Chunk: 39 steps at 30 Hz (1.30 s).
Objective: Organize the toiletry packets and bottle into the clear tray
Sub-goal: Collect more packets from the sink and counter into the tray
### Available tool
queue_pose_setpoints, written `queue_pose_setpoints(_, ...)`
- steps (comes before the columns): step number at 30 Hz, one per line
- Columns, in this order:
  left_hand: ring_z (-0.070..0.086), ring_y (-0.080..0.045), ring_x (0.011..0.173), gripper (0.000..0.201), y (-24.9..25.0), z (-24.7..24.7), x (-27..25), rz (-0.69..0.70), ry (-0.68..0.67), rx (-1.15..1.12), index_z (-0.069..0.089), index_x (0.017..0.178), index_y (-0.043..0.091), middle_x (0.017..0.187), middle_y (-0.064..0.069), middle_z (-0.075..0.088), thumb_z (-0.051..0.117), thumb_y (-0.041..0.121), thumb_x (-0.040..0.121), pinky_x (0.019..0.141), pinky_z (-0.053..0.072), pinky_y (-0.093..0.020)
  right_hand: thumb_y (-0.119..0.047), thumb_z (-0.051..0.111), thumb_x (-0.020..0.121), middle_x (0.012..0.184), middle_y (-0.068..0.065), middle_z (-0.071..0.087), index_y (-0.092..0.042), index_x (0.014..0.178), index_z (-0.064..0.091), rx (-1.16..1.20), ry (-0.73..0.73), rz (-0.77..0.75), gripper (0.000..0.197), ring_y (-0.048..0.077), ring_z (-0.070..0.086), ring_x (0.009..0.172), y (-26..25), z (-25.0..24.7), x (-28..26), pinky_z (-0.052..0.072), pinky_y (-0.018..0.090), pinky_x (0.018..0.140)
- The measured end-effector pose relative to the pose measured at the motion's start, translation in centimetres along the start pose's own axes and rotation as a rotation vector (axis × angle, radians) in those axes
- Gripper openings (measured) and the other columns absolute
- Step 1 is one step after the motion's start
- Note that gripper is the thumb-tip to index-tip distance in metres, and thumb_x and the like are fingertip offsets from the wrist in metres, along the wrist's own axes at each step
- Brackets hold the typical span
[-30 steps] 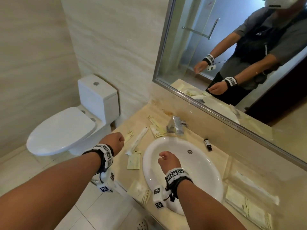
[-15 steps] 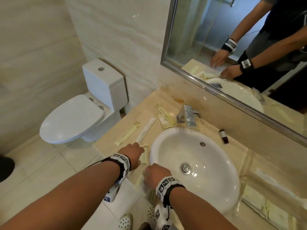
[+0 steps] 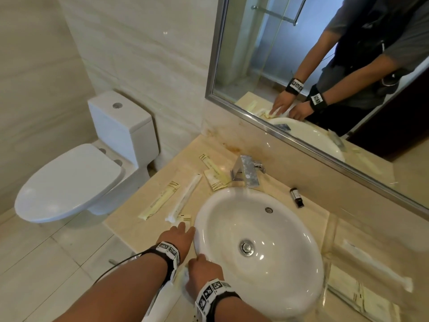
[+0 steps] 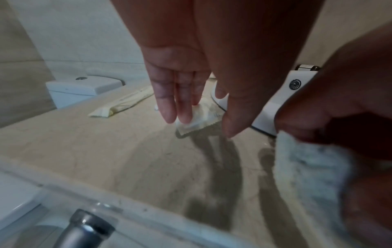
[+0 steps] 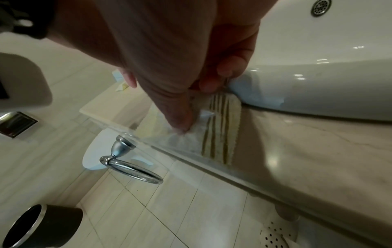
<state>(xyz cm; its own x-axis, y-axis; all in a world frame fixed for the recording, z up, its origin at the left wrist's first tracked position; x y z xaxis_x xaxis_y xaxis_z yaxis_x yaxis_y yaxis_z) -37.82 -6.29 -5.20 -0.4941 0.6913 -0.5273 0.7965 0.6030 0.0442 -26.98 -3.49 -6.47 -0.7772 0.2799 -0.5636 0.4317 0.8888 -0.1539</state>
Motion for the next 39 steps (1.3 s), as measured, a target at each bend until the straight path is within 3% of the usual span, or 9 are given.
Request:
queue_pose_setpoints(3, 0.046, -0.036, 0.119, 0.074, 0.3, 0.1, 0.3, 0.001, 0.042, 0.036, 0.022, 0.15, 0.017, 0.141, -0.016, 0.036, 0.059, 0.012, 0.085, 0.09, 0.048, -0.045, -0.019, 0.054, 0.09, 0.117, 0.012, 0.064, -0.012, 0.117, 0.059, 0.072, 0.005, 0.008, 0.029, 0.035, 0.067, 0.102, 1.0, -0.6, -0.5, 0.053, 0.041, 0.085)
queue_pose_setpoints(6, 0.044, -0.033, 0.12, 0.063, 0.6, 0.1, 0.4, 0.01, 0.073, 0.069, 0.029, 0.147, 0.013, 0.136, -0.016, 0.042, 0.054, 0.015, 0.089, 0.086, 0.047, -0.041, -0.032, 0.054, 0.09, 0.108, 0.006, 0.067, -0.018, 0.113, 0.056, 0.211, 0.054, 0.056, 0.027, 0.031, 0.067, 0.099, 2.9, -1.8, -1.2, 0.051, 0.037, 0.083)
queue_pose_setpoints(14, 0.043, -0.036, 0.12, 0.051, 0.4, 0.3, 0.9, 0.053, 0.064, 0.068, 0.036, 0.142, 0.015, 0.141, -0.016, 0.035, 0.051, 0.017, 0.093, 0.088, 0.047, -0.042, -0.044, 0.054, 0.081, 0.1, -0.007, 0.068, -0.038, 0.124, 0.048, 0.585, 0.166, 0.177, 0.043, 0.017, 0.066, 0.093, 7.4, -4.0, -2.2, 0.054, 0.035, 0.087)
queue_pose_setpoints(19, 0.05, -0.034, 0.118, 0.043, 0.1, -0.7, 0.7, 0.039, 0.036, 0.033, 0.043, 0.137, 0.014, 0.133, -0.012, 0.044, 0.048, 0.016, 0.094, 0.092, 0.048, -0.041, -0.047, 0.048, 0.087, 0.087, -0.007, 0.063, -0.027, 0.103, 0.056, 0.63, 0.265, 0.281, 0.027, 0.016, 0.062, 0.084, 9.0, -5.0, -3.5, 0.052, 0.033, 0.078)
queue_pose_setpoints(25, 0.059, -0.026, 0.102, 0.035, -1.0, -4.4, -1.0, 0.007, 0.102, -0.115, 0.049, 0.124, 0.016, 0.12, -0.007, 0.052, 0.048, 0.008, 0.09, 0.084, 0.05, -0.034, -0.047, 0.05, 0.089, 0.076, -0.007, 0.061, -0.024, 0.082, 0.055, 0.67, 0.391, 0.366, 0.024, 0.012, 0.057, 0.073, 10.5, -7.8, -5.1, 0.045, 0.03, 0.064)
queue_pose_setpoints(28, 0.06, -0.024, 0.1, 0.039, -1.6, -6.0, -1.9, 0.004, 0.142, -0.213, 0.048, 0.127, 0.021, 0.122, -0.005, 0.054, 0.048, 0.007, 0.09, 0.083, 0.051, -0.033, -0.045, 0.054, 0.089, 0.078, -0.007, 0.063, -0.024, 0.083, 0.057, 0.731, 0.462, 0.399, 0.022, 0.01, 0.059, 0.071, 11.0, -9.3, -6.0, 0.043, 0.028, 0.061)
queue_pose_setpoints(31, 0.06, -0.023, 0.101, 0.039, -2.3, -7.7, -2.9, -0.015, 0.198, -0.342, 0.053, 0.126, 0.027, 0.12, -0.003, 0.056, 0.047, 0.01, 0.092, 0.084, 0.049, -0.03, -0.045, 0.055, 0.087, 0.078, -0.001, 0.067, -0.017, 0.084, 0.06, 0.815, 0.529, 0.441, 0.029, 0.019, 0.065, 0.075, 11.4, -10.3, -7.1, 0.05, 0.032, 0.066)
queue_pose_setpoints(36, 0.06, -0.022, 0.091, 0.031, -1.6, -11.0, -3.9, 0.026, 0.255, -0.44, 0.069, 0.086, 0.025, 0.107, -0.004, 0.066, 0.051, 0.0, 0.084, 0.079, 0.045, -0.027, -0.042, 0.056, 0.088, 0.076, 0.003, 0.072, -0.017, 0.082, 0.063, 0.936, 0.609, 0.505, 0.027, 0.024, 0.069, 0.074, 12.9, -10.1, -9.3, 0.055, 0.034, 0.071)
queue_pose_setpoints(39, 0.064, -0.022, 0.098, 0.029, 0.0, -12.1, -4.1, 0.061, 0.256, -0.509, 0.076, 0.092, 0.021, 0.107, -0.001, 0.069, 0.053, 0.003, 0.086, 0.085, 0.048, -0.027, -0.039, 0.055, 0.089, 0.077, 0.002, 0.073, -0.02, 0.082, 0.064, 0.98, 0.643, 0.548, 0.023, 0.023, 0.07, 0.073, 14.3, -9.4, -10.9, 0.058, 0.037, 0.072)
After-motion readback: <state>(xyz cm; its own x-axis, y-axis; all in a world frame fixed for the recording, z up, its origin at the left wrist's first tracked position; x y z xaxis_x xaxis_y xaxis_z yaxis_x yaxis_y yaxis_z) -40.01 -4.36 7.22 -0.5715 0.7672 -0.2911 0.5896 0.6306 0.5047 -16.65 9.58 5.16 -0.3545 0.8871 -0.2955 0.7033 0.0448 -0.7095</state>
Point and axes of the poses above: each hand's wrist, its own x-axis towards the middle knuckle, its own z-axis out of the palm, y = z × x, the point moved 7 cm from there along x, towards the middle knuckle
